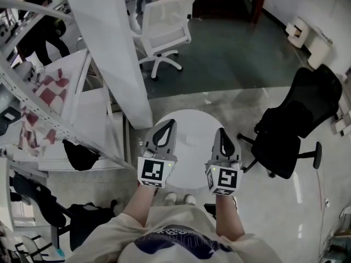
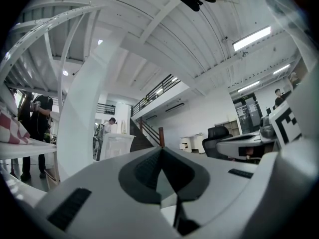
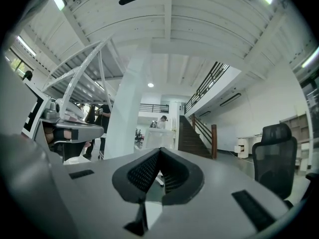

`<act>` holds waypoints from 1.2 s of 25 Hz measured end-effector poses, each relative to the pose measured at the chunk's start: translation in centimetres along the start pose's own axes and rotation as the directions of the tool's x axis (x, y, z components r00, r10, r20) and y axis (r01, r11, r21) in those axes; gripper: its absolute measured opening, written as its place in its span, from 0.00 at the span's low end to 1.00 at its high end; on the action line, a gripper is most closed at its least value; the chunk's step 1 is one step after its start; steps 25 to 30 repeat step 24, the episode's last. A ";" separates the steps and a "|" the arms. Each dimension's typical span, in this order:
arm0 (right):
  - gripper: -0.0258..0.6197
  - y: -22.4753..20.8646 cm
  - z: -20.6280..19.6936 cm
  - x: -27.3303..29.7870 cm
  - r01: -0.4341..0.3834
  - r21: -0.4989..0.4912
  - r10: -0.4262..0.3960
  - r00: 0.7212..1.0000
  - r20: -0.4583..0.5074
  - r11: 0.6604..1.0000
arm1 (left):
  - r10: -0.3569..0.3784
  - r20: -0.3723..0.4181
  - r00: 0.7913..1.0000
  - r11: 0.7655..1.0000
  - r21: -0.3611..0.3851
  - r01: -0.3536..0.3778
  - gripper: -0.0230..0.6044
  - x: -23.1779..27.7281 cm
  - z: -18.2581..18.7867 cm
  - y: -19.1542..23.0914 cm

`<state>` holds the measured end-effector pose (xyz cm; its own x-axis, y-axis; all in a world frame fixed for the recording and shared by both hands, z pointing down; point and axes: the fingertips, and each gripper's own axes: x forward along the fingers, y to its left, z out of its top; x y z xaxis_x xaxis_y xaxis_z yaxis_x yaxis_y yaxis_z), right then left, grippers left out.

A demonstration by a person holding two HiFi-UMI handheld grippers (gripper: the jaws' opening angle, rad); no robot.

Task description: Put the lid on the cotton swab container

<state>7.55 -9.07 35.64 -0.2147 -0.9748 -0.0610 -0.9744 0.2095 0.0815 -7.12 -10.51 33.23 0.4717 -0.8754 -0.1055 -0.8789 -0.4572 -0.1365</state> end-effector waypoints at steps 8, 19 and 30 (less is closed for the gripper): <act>0.05 0.0 -0.1 0.2 0.004 -0.001 -0.004 1.000 -0.002 1.000 | 0.000 -0.006 1.000 1.000 0.002 0.000 0.03 0.2 -0.3 0.1; 0.05 0.0 0.0 0.4 0.006 -0.012 -0.006 1.000 -0.005 1.000 | -0.012 -0.041 0.999 0.999 0.033 0.013 0.03 0.5 -0.8 0.3; 0.05 -0.3 0.3 0.6 0.008 -0.021 -0.008 1.000 0.000 1.000 | -0.008 -0.040 0.999 1.000 0.028 0.009 0.03 0.7 -0.9 0.5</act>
